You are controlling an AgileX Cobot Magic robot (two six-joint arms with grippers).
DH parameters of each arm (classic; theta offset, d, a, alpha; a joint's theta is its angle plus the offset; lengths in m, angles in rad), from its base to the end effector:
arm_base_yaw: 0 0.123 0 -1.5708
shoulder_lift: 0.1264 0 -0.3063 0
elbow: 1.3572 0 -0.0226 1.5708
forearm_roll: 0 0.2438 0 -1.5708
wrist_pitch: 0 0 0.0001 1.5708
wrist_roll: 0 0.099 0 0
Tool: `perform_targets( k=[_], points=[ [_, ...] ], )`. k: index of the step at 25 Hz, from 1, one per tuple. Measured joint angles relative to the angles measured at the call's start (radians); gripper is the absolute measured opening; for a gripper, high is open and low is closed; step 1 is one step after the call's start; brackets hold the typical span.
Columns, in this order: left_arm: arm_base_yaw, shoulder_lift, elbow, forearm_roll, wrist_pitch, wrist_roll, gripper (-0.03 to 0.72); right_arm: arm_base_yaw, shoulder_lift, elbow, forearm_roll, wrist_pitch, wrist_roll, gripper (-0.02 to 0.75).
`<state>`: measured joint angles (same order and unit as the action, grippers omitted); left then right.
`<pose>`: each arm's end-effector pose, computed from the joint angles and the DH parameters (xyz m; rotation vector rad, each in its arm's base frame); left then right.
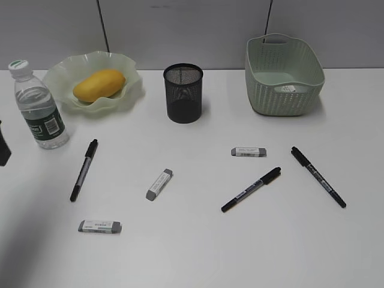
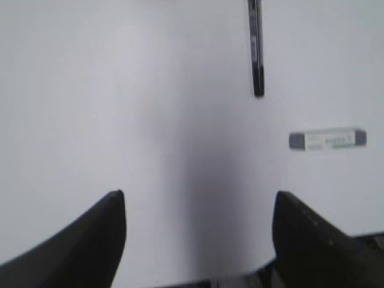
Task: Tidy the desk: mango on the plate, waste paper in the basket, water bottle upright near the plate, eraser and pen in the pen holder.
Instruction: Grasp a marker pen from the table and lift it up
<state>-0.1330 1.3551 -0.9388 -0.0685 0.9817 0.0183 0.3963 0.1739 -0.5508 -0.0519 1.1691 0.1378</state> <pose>0.2333 -0.0369 0.2752 0.1739 2.8784 -0.1108 -0.0069 -0.0080 0.2788 -0.2923 2.2648 0.2155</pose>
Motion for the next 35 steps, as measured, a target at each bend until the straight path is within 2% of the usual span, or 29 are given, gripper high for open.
perform_targets(
  k=[4,8,15,23,35],
  points=[
    [0.000,-0.033,-0.031,0.016,0.177,0.000,0.573,0.000,0.000,0.000,-0.008,0.000,0.000,0.510],
    [0.000,-0.110,-0.032,0.040,0.226,0.000,0.572,0.000,0.000,0.000,-0.011,0.000,0.000,0.510],
    [0.000,-0.381,0.095,0.045,0.230,0.023,0.554,0.000,0.000,0.000,-0.020,0.000,0.000,0.510],
    [0.000,-0.743,0.289,0.005,0.221,0.095,0.549,0.000,0.000,0.005,-0.103,-0.006,-0.001,0.510],
    [0.000,-1.097,0.401,-0.009,0.108,0.106,0.543,0.000,0.000,0.008,-0.104,-0.019,-0.002,0.510]
  ],
)
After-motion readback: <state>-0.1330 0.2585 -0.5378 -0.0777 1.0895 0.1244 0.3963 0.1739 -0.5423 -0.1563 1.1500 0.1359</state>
